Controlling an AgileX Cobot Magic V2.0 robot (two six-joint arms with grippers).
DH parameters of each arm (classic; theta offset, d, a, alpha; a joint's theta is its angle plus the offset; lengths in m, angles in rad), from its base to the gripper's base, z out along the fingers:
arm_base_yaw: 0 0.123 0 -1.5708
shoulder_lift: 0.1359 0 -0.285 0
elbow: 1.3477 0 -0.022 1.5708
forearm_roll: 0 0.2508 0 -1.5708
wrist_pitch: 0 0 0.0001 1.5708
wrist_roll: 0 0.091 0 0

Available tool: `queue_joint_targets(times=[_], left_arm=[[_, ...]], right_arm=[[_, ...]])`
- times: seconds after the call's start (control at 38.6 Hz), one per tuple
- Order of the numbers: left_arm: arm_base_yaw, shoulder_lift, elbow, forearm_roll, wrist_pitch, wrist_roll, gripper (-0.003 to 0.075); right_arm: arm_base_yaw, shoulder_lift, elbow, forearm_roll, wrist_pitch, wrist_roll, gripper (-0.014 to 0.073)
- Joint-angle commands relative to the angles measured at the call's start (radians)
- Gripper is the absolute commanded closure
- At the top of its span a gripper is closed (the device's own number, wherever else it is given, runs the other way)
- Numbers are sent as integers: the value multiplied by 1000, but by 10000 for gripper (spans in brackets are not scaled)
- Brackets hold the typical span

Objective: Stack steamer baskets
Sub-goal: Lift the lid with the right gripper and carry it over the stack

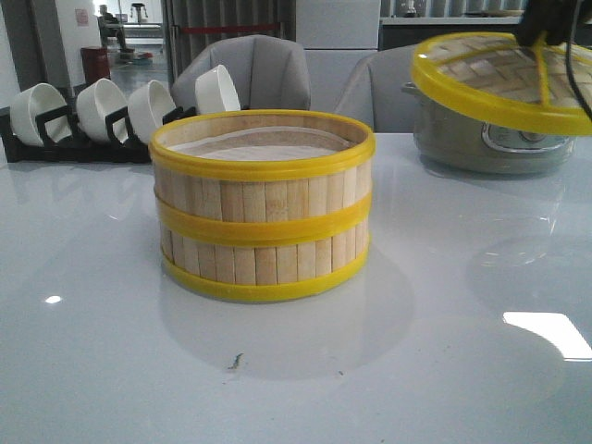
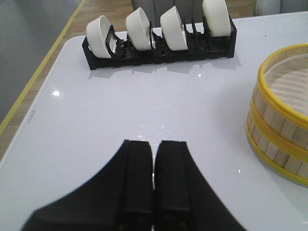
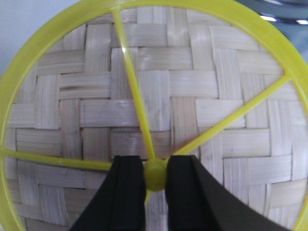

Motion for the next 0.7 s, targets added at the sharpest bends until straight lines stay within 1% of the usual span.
queue_joint_targets(times=[0.0,0.18,0.36,0.49,0.67], left_arm=[[-1,-1,-29,6,-85,-8,633],[-1,-1,-29,6,-85,-8,633],[-1,-1,-29,6,-85,-8,633],[-1,-1,-29,6,-85,-8,633],[-1,-1,-29,6,-85,-8,633]], right_arm=[[78,-38,-102,52,-30,0,543],[231,19,-201,63,-28,0,543],[345,111,-299,65,-24,0,543],[401,179,-367,65,-11,0,543],[444,245,-429,65,3,-1,543]])
